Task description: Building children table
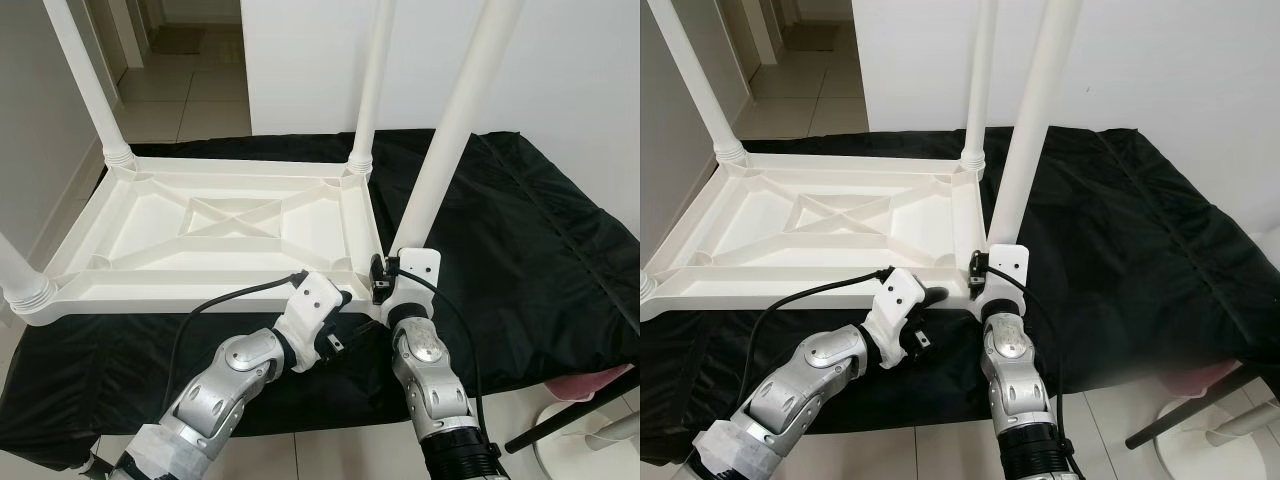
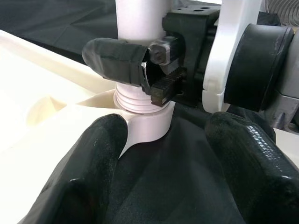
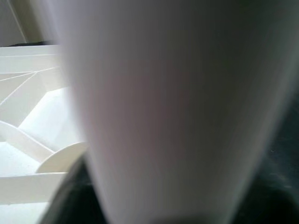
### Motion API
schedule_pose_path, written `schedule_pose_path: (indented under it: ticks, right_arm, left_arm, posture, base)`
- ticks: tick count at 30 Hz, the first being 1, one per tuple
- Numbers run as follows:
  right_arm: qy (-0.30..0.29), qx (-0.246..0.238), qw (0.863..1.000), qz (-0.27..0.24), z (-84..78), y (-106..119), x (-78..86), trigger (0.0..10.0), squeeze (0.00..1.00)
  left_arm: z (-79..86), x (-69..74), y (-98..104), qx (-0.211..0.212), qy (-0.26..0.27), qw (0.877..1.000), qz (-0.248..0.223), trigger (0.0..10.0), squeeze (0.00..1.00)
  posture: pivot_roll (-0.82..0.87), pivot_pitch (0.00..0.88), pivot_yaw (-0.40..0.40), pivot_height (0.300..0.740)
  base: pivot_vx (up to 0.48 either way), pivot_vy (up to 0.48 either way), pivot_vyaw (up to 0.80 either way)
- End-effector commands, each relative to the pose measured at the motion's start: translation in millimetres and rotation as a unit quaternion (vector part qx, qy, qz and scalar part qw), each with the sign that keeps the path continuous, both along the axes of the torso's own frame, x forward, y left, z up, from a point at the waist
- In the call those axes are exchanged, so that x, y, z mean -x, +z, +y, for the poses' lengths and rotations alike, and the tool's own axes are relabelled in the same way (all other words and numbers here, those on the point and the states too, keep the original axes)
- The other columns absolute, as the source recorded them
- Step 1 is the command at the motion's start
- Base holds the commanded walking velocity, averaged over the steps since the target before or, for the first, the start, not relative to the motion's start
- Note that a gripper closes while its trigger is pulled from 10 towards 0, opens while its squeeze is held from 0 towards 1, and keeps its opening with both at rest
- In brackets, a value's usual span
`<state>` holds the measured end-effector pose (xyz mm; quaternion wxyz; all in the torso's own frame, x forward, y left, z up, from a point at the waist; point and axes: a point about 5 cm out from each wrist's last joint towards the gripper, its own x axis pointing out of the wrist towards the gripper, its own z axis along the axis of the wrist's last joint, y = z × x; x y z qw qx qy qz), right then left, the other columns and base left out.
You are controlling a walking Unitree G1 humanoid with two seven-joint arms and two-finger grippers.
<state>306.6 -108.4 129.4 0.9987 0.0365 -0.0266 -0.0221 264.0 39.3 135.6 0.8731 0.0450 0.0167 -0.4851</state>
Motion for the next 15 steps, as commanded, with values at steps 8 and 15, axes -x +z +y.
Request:
schedule_pose_path:
  ticks: [8, 15]
  right_arm:
    - [0.025, -0.018, 0.999, -0.018, -2.8, 1, 3.8, 10.0, 1.0]
    - [0.094, -0.003, 0.995, -0.021, -16.7, -1, 7.8, 10.0, 0.0]
  left_arm:
    - [-2.3, 4.6, 0, -0.007, -0.043, 0.999, -0.006, 10.0, 0.0]
    - [-3.2, 6.9, -1, -0.011, -0.047, 0.999, -0.004, 10.0, 0.0]
  posture:
    - [-0.03, 0.0, -0.034, 0.74]
    - [-0.04, 0.0, -0.017, 0.74]
  base:
    - [0.0, 0.0, 0.0]
    - [0.0, 0.0, 0.0]
